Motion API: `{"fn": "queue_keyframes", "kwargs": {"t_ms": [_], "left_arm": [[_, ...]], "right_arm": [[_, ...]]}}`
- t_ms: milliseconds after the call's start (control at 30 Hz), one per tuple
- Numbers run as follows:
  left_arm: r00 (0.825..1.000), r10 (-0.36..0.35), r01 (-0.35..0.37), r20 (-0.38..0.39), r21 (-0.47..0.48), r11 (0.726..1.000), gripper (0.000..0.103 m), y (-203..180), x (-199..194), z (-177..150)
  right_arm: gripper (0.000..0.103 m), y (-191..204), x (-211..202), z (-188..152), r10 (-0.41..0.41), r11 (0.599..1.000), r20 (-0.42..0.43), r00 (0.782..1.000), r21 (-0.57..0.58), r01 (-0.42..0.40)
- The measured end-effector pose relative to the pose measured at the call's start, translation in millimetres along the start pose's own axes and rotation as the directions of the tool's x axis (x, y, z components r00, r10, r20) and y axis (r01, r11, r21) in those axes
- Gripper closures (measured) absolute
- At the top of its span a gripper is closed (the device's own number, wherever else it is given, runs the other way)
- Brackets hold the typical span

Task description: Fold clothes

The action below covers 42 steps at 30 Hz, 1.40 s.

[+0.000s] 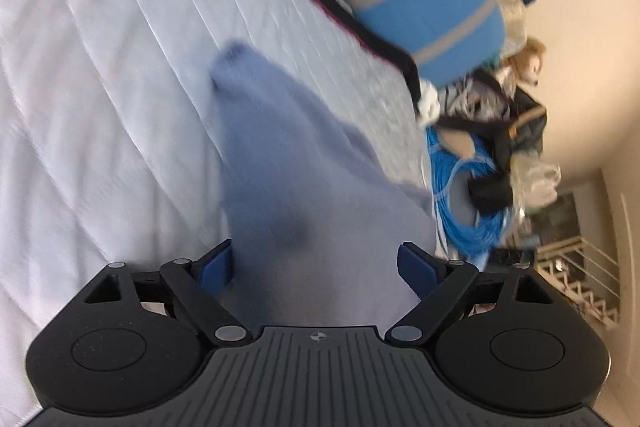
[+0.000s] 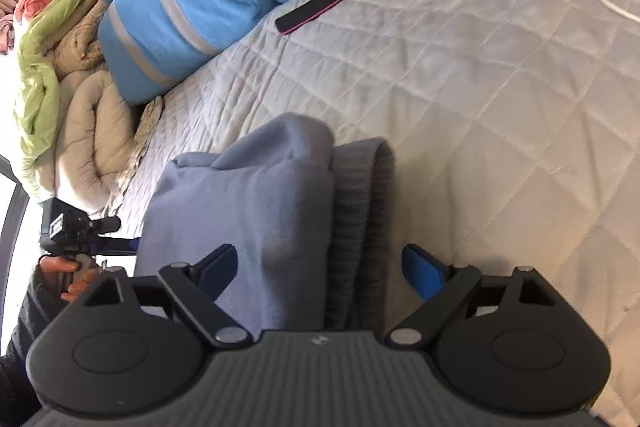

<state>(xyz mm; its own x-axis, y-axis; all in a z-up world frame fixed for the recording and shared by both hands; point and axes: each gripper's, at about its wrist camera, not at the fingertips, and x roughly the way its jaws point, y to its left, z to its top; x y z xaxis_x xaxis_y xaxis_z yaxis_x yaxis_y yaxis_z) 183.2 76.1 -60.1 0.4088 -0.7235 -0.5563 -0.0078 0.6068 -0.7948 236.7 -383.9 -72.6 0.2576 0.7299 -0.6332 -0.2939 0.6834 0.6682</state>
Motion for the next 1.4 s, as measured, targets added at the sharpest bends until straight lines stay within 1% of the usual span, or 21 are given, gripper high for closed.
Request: {"fn": "queue_keyframes", "kwargs": {"t_ms": [33,67,100,133,167,200,267,300,433,533,667,800,967,1033,1133,1233,1267,1300,1367,1400], "left_arm": [[1.0,0.019,-0.019,-0.011,0.019,1.0,0.018,-2.6,4.9,-1.5],[0.999,0.038,-0.037,-0.013,0.034,0.999,0.026,-5.1,8.3,-2.9],[0.998,0.057,-0.056,-0.014,0.044,0.997,0.054,-6.8,10.5,-4.1],[0.997,0.078,-0.077,-0.012,0.045,0.996,0.069,-6.9,11.0,-4.8],[0.995,0.098,-0.097,-0.011,0.045,0.994,0.077,-7.0,11.4,-5.6],[0.994,0.106,-0.106,-0.007,0.049,0.993,0.085,-7.8,10.9,-6.0],[0.995,0.103,-0.103,0.003,0.086,0.991,0.087,-14.7,7.3,-6.5],[0.994,0.107,-0.107,0.007,0.105,0.989,0.088,-18.8,5.5,-6.6],[0.991,0.129,-0.13,0.015,0.153,0.98,0.089,-32.2,-7.6,-0.7],[0.988,0.153,-0.156,0.031,0.184,0.97,0.089,-40.8,-27.3,8.2],[0.981,0.193,-0.193,0.019,0.21,0.958,0.089,-41.0,-56.2,18.2],[0.975,0.224,-0.221,0.009,0.198,0.955,0.089,-29.3,-76.2,22.8],[0.973,0.23,-0.231,0.026,0.163,0.959,0.089,-10.7,-91.6,24.5],[0.973,0.231,-0.231,0.017,0.146,0.962,0.089,1.8,-90.5,26.4],[0.973,0.23,-0.226,-0.011,0.129,0.965,0.088,22.4,-81.1,29.8],[0.982,0.188,-0.185,-0.027,0.094,0.978,0.087,35.6,-79.2,33.7],[0.981,0.189,-0.186,-0.031,0.091,0.978,0.083,36.8,-78.7,33.8],[0.981,0.19,-0.186,-0.034,0.087,0.979,0.078,38.0,-78.3,33.9],[0.982,0.183,-0.18,-0.044,0.077,0.981,0.069,40.0,-76.5,34.0],[0.984,0.174,-0.171,-0.047,0.071,0.983,0.065,40.9,-75.5,34.0]], "right_arm": [[0.025,1.8,2.3,-0.4,-0.005,1.0,-0.008,1.0,-0.001,0.005],[0.029,4.2,4.1,-0.9,-0.027,1.0,-0.008,1.0,-0.006,0.027],[0.037,6.6,5.9,-1.3,-0.048,0.999,-0.008,0.999,-0.011,0.048],[0.044,8.7,6.5,-1.7,-0.072,0.997,-0.007,0.997,-0.012,0.072],[0.054,9.6,5.5,-1.5,-0.088,0.996,-0.004,0.996,-0.006,0.088],[0.068,11.0,3.6,-1.6,-0.089,0.996,0.001,0.996,-0.001,0.089],[0.08,17.6,-2.0,-3.3,-0.085,0.996,0.017,0.996,-0.006,0.085],[0.083,20.9,-4.8,-4.2,-0.083,0.997,0.025,0.996,-0.009,0.083],[0.086,39.0,-15.0,-4.7,-0.086,0.996,0.064,0.994,-0.013,0.087],[0.087,55.6,-17.5,-5.1,-0.048,0.999,0.077,0.996,-0.016,0.049],[0.087,76.4,-8.5,-5.8,-0.014,1.0,0.084,0.996,-0.016,0.015],[0.087,91.4,12.2,-5.4,0.021,1.0,0.058,0.998,-0.015,-0.021],[0.087,104.0,35.5,-3.1,0.038,0.999,0.034,0.999,-0.028,-0.037],[0.087,105.7,45.3,-2.9,0.028,0.999,0.025,0.999,-0.034,-0.027],[0.087,101.7,60.4,-4.3,-0.009,0.999,0.011,1.0,-0.032,0.01],[0.086,93.4,67.5,-6.7,-0.02,0.999,0.002,1.0,-0.025,0.02],[0.082,92.5,67.9,-7.1,-0.021,0.999,0.0,1.0,-0.029,0.021],[0.067,93.6,68.2,-6.9,-0.032,0.999,-0.006,0.999,-0.044,0.032],[0.044,99.2,70.0,-6.1,-0.087,0.991,-0.009,0.996,-0.105,0.086],[0.04,101.5,70.6,-6.2,-0.105,0.986,-0.002,0.994,-0.132,0.104]]}}
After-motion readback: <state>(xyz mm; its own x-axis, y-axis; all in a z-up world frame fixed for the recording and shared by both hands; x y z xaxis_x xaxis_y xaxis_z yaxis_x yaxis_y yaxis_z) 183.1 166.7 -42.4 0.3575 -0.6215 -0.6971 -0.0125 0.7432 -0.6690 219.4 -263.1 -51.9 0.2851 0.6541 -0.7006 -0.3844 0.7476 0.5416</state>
